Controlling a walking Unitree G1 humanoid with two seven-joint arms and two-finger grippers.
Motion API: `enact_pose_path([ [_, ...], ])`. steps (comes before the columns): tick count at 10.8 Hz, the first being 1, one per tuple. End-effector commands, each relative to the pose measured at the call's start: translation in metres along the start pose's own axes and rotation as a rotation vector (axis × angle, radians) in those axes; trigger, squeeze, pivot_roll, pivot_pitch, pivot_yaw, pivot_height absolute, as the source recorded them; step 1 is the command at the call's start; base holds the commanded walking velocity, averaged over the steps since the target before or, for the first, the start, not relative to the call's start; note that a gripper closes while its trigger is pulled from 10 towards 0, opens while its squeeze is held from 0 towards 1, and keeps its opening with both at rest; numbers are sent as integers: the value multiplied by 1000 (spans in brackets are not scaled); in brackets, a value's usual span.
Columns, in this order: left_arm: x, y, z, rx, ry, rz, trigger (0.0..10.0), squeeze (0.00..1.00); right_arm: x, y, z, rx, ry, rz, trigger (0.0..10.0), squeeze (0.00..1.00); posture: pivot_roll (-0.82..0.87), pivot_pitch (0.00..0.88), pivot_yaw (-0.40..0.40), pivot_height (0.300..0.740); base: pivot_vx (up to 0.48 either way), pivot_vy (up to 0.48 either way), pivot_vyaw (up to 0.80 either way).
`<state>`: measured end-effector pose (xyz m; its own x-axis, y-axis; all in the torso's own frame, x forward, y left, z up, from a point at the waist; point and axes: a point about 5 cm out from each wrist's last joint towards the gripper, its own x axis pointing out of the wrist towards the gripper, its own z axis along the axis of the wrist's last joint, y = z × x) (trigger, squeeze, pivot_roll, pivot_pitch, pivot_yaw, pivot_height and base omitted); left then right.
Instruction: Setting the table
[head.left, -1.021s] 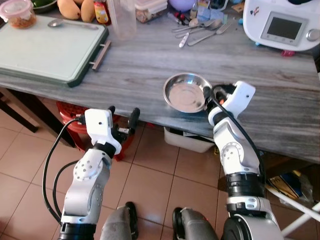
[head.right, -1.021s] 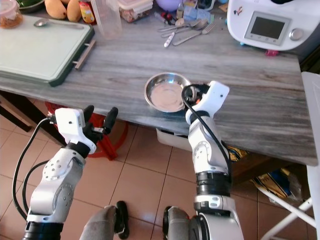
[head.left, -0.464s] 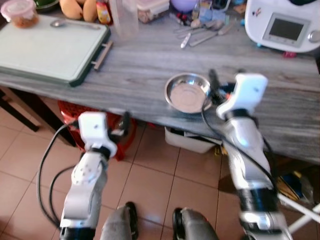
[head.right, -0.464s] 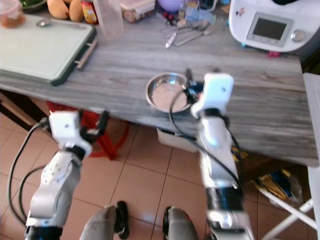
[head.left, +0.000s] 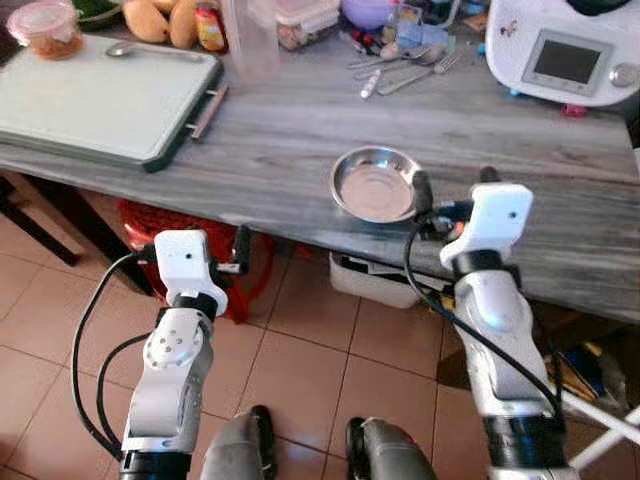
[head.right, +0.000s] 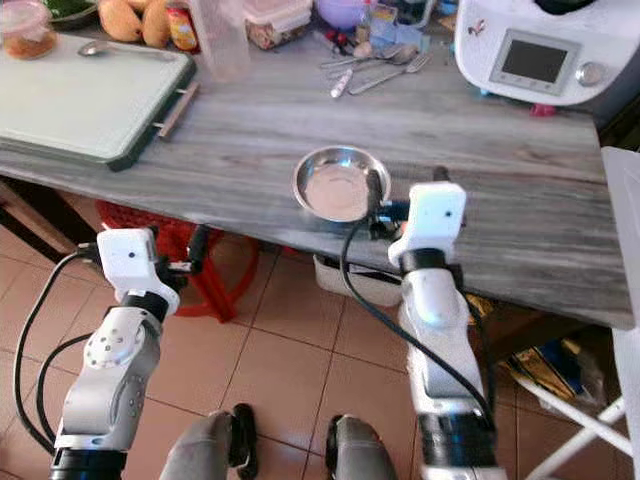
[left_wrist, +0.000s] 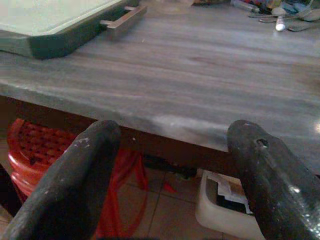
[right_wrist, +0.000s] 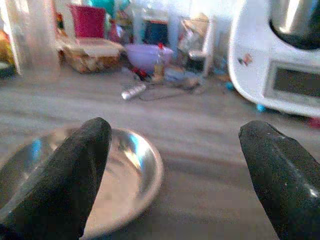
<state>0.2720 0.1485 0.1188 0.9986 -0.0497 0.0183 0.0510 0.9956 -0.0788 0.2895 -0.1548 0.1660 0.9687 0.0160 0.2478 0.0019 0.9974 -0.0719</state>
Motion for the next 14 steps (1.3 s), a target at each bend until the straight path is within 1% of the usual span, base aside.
enact_pose_path([
  [1, 0, 0, -1, 11, 0, 10, 10000, 0, -5, -6, -3, 2, 21, -9, 10000, 0, -69, 132, 1, 740, -274, 0, -756],
  [3, -6, 4, -5, 13, 11, 18, 10000, 0, -16, -5, -9, 2, 47, 10, 10000, 0, -62, 113, -3, 740, -276, 0, -697],
  [4, -8, 5, -7, 16, 14, 26, 10000, 0, -21, -6, -14, 12, 67, 13, 10000, 0, -62, 91, -2, 740, -274, 0, 0],
  [5, -7, 6, -8, 19, 15, 31, 10000, 0, -22, -5, -18, 20, 80, 28, 10000, 0, -60, 68, -2, 740, -277, 0, 0],
  [6, -5, 7, -7, 20, 9, 36, 10000, 0, -20, -5, -19, 3, 81, 31, 10000, 0, -60, 55, -1, 740, -274, 0, 0],
  [7, -2, 7, -7, 23, 3, 37, 10000, 0, -17, -8, -23, -8, 89, 6, 10000, 0, -56, 38, -2, 740, -277, 0, 0],
  [8, -2, 8, -6, 28, -1, 35, 10000, 0, -17, -12, -26, -36, 108, -7, 10000, 0, -56, 30, -4, 740, -274, 0, 0],
  [9, -6, 13, -11, 39, 15, 53, 10000, 0, -22, -10, -33, -55, 142, 29, 10000, 0, -59, 20, 3, 740, -274, 0, 0],
  [10, -11, 16, -17, 43, 34, 59, 10000, 0, -27, -13, -38, -68, 165, 20, 10000, 0, -60, 14, 3, 740, -274, 0, 0],
  [11, -15, 16, -22, 48, 48, 51, 10000, 0, -30, -2, -44, -41, 181, 100, 10000, 0, -63, 15, 7, 740, -277, 0, 0],
  [12, -12, 13, -20, 49, 42, 40, 10000, 0, -28, 4, -43, -36, 172, 107, 10000, 0, -61, 18, 11, 740, -255, 0, 0],
  [13, -8, 12, -18, 52, 29, 34, 10000, 0, -28, 10, -42, 27, 174, 126, 10000, 0, -62, 19, 15, 740, -255, 0, 0],
  [14, -8, 11, -17, 28, 26, 21, 10000, 0, -31, 7, -43, 51, 200, 129, 10000, 0, -70, 30, 23, 740, 0, 0, 0],
])
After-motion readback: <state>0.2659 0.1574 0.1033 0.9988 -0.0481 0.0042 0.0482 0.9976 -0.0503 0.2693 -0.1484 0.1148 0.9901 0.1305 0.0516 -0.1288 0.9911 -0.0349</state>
